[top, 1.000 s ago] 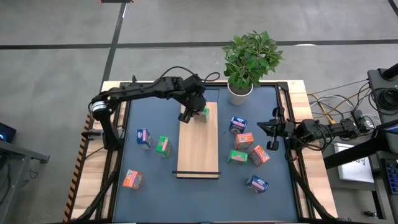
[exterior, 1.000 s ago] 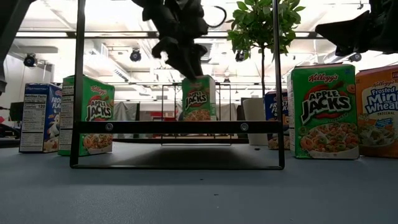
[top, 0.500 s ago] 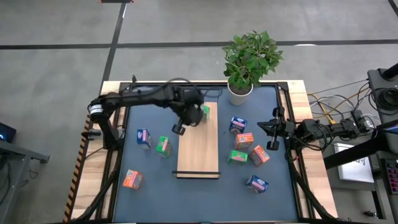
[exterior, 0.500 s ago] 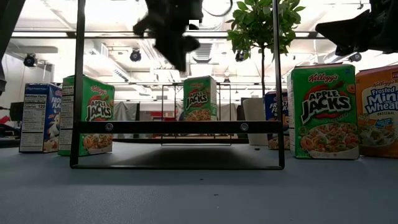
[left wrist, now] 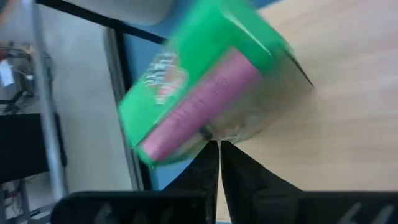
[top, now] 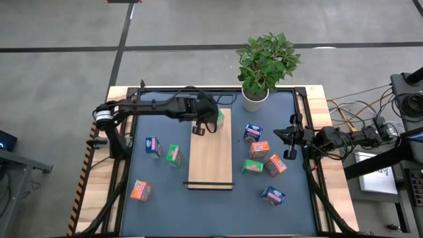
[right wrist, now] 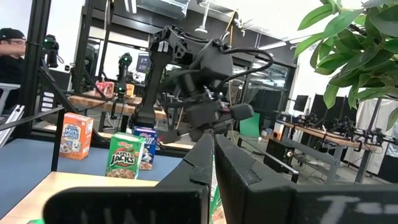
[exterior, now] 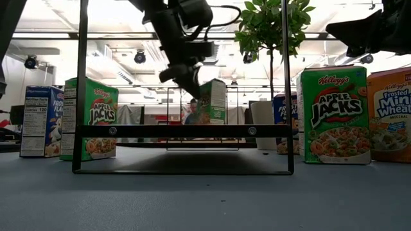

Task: Stack cereal on shelf
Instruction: Put the top left green cereal box on the shelf

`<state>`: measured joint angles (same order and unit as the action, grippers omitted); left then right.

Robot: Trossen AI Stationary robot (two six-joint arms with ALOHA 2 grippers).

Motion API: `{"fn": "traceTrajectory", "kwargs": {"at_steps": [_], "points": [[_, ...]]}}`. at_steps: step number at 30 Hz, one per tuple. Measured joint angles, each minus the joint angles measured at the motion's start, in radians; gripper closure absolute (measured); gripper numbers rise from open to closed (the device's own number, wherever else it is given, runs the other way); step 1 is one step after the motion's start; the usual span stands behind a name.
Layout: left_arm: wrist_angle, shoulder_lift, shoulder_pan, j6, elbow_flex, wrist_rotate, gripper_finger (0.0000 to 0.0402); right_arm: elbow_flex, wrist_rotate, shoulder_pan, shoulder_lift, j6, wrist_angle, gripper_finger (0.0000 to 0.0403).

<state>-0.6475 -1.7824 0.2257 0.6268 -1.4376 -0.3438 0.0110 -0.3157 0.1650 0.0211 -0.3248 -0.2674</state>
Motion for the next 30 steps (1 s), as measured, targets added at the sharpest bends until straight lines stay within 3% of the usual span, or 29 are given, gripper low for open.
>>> {"fn": "traceTrajectory", "kwargs": {"at_steps": [5,12,17,25,30], "points": [[0.063,-0.005,0.016,0.002,0.0,0.036,0.0401,0.0,0.0,0.0,0.0,0.0,0.0,0.0394],[-0.022,-0.01,0.015,-0.073,0.0,0.053,0.0401,0.0,0.0,0.0,0.0,0.0,0.0,0.0394],[-0.006,-0.013,0.015,-0.152,0.031,0.17,0.0402,0.0,0.0,0.0,0.0,0.0,0.0,0.0394],[0.131,-0.023,0.015,-0.169,0.07,0.163,0.0402,0.0,0.0,0.0,0.0,0.001,-0.001,0.0394],[0.135,-0.055,0.016,-0.169,0.059,0.162,0.0402,0.0,0.0,0.0,0.0,0.0,-0.001,0.0394]]}}
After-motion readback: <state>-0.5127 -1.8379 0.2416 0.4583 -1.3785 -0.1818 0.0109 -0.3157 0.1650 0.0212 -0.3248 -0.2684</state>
